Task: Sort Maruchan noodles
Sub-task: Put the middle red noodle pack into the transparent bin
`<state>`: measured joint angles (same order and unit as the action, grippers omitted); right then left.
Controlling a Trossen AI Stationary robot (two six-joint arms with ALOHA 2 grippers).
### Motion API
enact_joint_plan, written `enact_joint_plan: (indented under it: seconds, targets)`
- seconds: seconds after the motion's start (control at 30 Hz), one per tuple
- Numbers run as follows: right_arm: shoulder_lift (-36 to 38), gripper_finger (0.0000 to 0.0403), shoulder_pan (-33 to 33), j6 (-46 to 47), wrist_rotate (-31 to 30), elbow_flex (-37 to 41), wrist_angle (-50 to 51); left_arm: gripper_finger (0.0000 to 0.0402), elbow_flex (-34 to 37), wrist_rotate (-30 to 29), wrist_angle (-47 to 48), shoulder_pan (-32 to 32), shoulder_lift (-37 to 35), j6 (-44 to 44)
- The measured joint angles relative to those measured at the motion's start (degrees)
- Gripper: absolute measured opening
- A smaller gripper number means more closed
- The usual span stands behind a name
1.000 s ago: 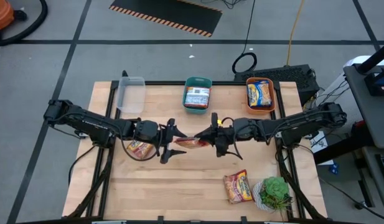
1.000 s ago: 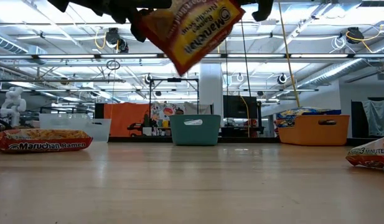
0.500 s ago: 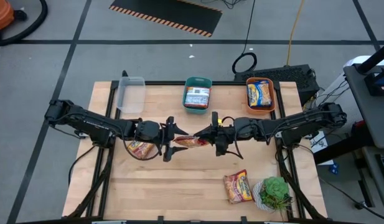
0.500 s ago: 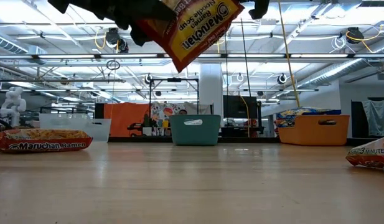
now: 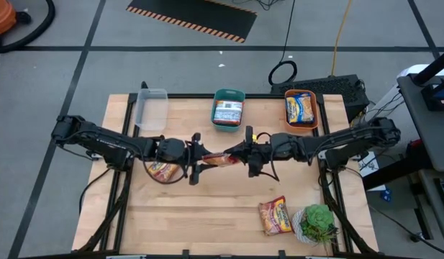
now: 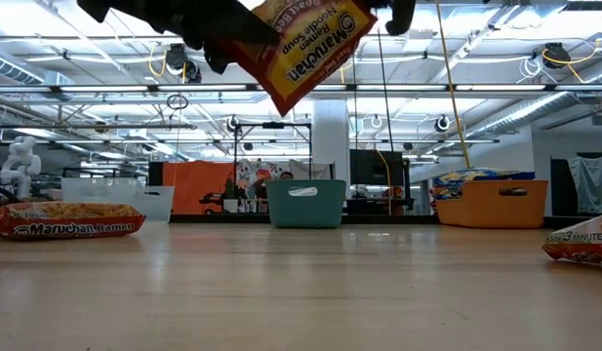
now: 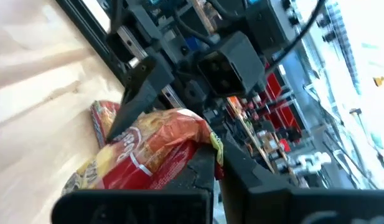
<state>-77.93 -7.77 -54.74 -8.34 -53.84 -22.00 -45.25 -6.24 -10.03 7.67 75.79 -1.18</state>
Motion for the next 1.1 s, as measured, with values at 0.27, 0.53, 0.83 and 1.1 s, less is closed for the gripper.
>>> enact_joint_plan:
  seconds: [0.27, 0.53, 0.83, 1.1]
  targets:
    - [0.0, 0.0001, 0.0, -0.3, -3.4, 0.0, 0.8, 0.0151, 0.0, -0.7, 0.6, -0.2, 0.0, 1.1]
    - [0.0, 0.0057, -0.1, 1.1, -3.6, 0.0, 0.8, 0.0149, 0.0, -1.8, 1.6, -0.1, 0.0, 2.5]
    - [0.0, 0.0133, -0.3, 1.6, -12.9, 0.0, 0.4, 0.0148, 0.0, -9.2, 7.3, -0.2, -0.1, 3.9]
    - [0.0, 0.0145, -0.4, 0.0, -29.2, 0.0, 2.4, 0.0148, 0.0, -18.0, 13.3, -2.1, -0.1, 3.9]
